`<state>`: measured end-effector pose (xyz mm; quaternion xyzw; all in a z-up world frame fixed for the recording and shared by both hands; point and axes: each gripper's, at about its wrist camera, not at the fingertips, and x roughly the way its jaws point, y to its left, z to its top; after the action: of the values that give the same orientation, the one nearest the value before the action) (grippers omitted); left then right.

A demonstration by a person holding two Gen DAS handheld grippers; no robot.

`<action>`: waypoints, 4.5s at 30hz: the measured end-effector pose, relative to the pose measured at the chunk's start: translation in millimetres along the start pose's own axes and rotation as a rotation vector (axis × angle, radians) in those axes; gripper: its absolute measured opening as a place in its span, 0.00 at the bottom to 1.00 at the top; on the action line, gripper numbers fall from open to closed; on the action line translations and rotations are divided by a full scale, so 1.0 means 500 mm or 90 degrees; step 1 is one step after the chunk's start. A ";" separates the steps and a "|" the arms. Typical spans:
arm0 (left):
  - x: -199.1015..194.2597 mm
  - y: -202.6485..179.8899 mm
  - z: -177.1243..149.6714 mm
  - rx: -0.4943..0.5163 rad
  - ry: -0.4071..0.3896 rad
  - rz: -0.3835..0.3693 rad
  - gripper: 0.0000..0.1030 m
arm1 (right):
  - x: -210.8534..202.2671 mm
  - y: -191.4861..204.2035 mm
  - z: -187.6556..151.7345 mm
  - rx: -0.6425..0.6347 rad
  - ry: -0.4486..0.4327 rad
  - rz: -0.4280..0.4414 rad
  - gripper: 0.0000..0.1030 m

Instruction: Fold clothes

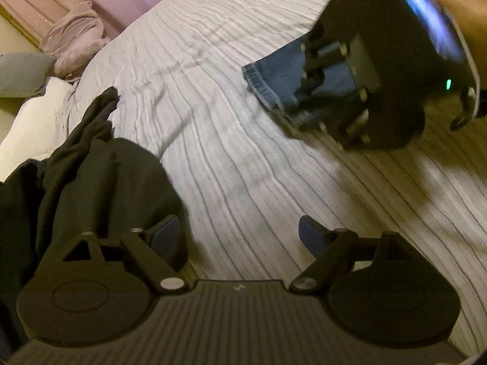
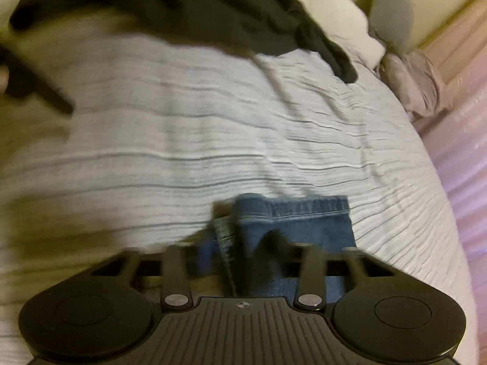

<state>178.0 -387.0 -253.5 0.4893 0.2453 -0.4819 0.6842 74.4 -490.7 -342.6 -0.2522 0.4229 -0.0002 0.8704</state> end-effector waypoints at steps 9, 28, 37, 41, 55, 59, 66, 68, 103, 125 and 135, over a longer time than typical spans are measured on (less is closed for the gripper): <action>-0.012 -0.084 0.126 0.071 -0.073 -0.060 0.81 | -0.290 -0.317 -0.139 0.573 -0.200 -0.036 0.21; -0.036 -0.421 0.445 0.301 -0.182 -0.188 0.81 | -0.452 -0.429 -0.988 1.227 -0.039 -0.203 0.34; 0.061 -0.424 0.489 0.474 -0.187 -0.179 0.81 | -0.531 -0.414 -0.893 1.056 0.032 -0.211 0.69; 0.103 -0.404 0.477 0.582 -0.225 -0.140 0.81 | -0.483 -0.355 -0.761 0.810 0.076 -0.153 0.84; 0.201 -0.373 0.421 0.835 -0.408 -0.135 0.92 | -0.150 -0.153 -0.461 0.209 0.177 -0.131 0.84; 0.250 -0.386 0.415 0.931 -0.511 -0.100 0.92 | -0.158 -0.173 -0.487 0.256 0.193 -0.162 0.71; 0.320 -0.425 0.475 1.013 -0.560 -0.117 0.74 | -0.187 -0.171 -0.506 0.281 0.213 -0.182 0.70; 0.331 -0.429 0.487 1.040 -0.550 -0.139 0.58 | -0.182 -0.160 -0.501 0.261 0.217 -0.186 0.70; -0.109 -0.144 0.352 0.733 -0.197 -0.208 0.15 | -0.380 -0.169 -0.275 0.389 -0.032 0.001 0.24; -0.230 -0.366 0.818 0.361 -0.322 -0.234 0.48 | -0.697 -0.439 -0.921 1.081 -0.258 -0.004 0.24; -0.073 -0.580 0.813 0.406 -0.185 -0.317 0.48 | -0.684 -0.382 -1.208 1.408 -0.223 -0.006 0.24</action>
<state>-153.1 -756.3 -186.7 0.5291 0.0960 -0.7480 0.3890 -549.5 -849.4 -318.3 0.6619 0.0605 -0.3438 0.6634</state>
